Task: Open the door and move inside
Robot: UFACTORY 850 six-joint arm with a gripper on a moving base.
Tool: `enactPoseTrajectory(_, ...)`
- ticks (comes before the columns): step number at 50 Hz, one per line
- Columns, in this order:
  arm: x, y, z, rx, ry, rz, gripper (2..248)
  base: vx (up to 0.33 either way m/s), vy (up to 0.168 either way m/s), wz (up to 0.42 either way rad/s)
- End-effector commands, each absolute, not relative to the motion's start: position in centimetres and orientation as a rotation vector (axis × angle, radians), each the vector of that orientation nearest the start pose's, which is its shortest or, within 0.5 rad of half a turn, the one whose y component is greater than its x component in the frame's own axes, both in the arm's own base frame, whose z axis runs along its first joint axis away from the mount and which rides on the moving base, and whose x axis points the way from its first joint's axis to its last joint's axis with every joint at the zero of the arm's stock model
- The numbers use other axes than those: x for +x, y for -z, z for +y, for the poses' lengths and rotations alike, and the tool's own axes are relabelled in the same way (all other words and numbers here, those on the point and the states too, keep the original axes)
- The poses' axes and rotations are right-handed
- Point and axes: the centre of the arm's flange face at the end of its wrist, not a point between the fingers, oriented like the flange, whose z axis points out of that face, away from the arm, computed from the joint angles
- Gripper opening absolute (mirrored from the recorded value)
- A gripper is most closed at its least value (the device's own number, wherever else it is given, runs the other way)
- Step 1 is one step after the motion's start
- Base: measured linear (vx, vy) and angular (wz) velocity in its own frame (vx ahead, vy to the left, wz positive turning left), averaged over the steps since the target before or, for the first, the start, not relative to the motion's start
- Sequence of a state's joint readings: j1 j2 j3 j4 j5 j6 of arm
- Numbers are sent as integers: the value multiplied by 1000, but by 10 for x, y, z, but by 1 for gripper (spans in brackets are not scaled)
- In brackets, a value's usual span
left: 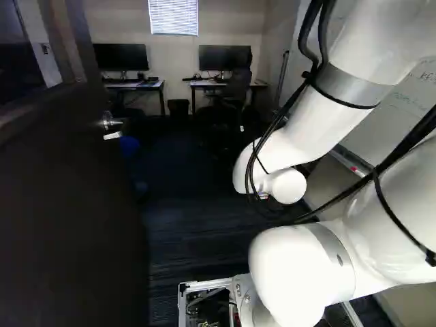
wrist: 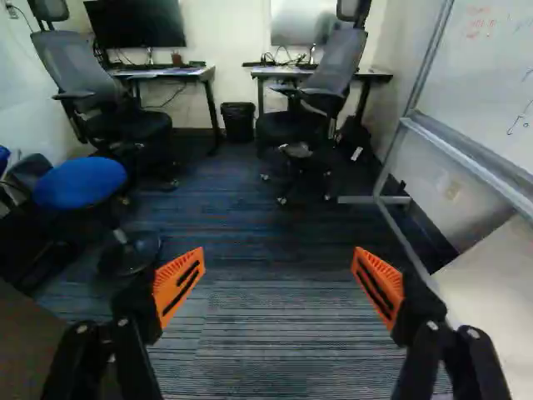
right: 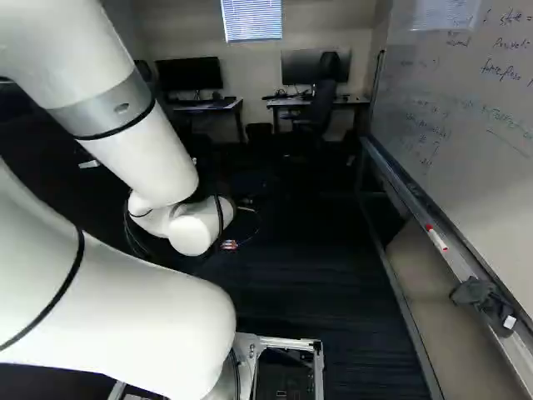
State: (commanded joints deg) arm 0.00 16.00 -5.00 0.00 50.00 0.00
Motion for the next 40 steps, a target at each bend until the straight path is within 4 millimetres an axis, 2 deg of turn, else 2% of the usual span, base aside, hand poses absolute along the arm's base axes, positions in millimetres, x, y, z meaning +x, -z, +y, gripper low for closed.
enactPoseTrajectory(40, 270, -366, 0, -2558, 1824, 0, 247, 182, -1, -17)
